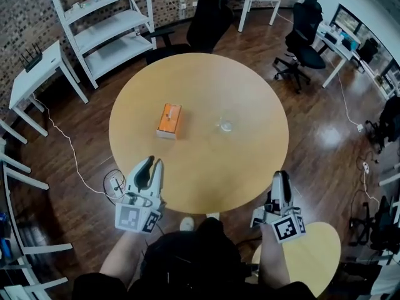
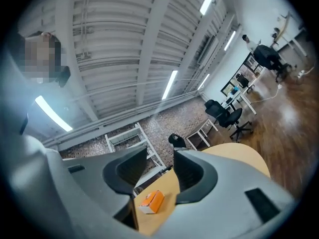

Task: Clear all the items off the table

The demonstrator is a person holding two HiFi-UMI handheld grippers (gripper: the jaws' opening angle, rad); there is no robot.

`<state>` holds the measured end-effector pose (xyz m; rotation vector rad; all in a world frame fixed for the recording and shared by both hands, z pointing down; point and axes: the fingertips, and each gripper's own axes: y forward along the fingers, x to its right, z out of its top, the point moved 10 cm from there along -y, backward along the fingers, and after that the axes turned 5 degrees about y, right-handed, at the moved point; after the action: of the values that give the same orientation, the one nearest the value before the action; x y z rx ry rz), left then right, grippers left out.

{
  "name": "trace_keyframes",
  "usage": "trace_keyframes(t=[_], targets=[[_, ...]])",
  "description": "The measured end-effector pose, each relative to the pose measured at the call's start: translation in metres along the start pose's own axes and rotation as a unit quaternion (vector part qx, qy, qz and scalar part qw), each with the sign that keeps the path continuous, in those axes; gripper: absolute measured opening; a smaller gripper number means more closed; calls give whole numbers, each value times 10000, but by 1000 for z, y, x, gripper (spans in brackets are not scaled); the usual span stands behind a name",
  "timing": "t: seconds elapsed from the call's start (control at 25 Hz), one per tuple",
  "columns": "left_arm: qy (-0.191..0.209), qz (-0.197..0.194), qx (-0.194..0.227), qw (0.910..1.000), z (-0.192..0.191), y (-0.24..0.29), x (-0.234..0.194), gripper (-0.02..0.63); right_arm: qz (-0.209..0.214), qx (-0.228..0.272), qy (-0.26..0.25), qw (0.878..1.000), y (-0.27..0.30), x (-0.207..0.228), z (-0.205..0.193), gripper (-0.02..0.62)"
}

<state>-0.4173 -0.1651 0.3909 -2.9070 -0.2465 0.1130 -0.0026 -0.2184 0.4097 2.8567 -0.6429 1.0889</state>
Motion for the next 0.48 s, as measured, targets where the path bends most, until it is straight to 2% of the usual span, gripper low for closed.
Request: trace_keyframes(t=[0.16, 0.2, 0.32, 0.48], targets=[[-45, 123, -4, 9999, 6, -19, 10, 63, 150, -11, -75, 9999, -12, -5, 12, 149], [-68, 145, -55, 9999, 5, -22, 14, 33, 176, -41, -123, 9998, -16, -3, 15, 149], [-284, 8, -285, 9992, -6, -28, 30, 23, 78, 34, -164, 9998, -37, 4, 28, 132], [-554, -68, -116, 9984, 0, -17, 60, 23, 50, 241, -440, 9987, -65, 9, 64, 132]])
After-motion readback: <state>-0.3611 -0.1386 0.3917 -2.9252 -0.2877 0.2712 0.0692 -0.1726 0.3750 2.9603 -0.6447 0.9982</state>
